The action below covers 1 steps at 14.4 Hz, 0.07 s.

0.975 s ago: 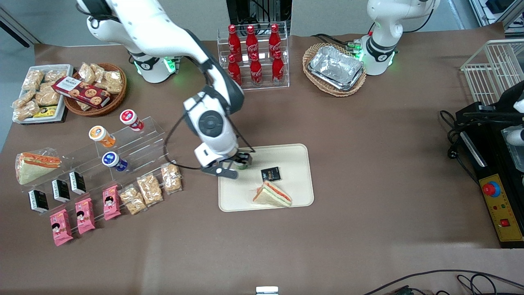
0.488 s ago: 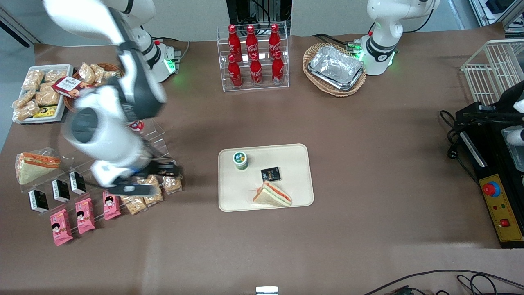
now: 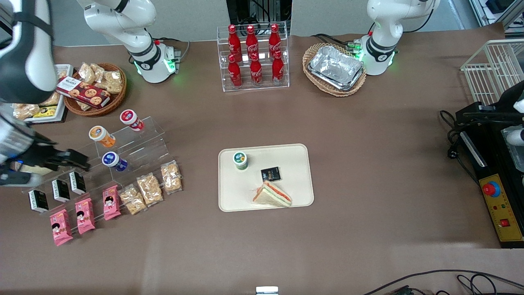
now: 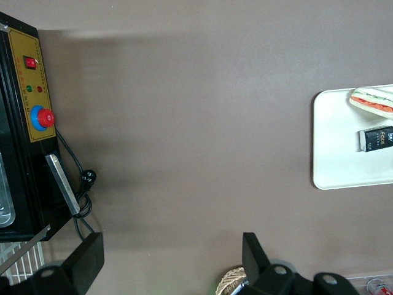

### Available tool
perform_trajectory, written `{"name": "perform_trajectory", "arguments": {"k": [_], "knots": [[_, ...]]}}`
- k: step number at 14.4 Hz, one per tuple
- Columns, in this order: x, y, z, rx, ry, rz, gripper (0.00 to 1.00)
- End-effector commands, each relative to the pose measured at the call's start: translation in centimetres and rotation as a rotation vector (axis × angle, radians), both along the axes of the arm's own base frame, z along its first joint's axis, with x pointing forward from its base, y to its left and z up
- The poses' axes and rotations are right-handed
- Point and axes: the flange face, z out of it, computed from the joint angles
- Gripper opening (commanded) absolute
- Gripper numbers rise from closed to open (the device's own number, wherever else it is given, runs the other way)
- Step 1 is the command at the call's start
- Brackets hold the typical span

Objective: Place green gum on tray

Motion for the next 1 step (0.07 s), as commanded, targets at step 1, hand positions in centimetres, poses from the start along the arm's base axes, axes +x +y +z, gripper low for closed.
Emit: {"name": "perform_trajectory", "arguments": {"k": [1], "knots": [[-1.07,-0.42,2.30,-0.040,0.020,0.007,1.00]]}}
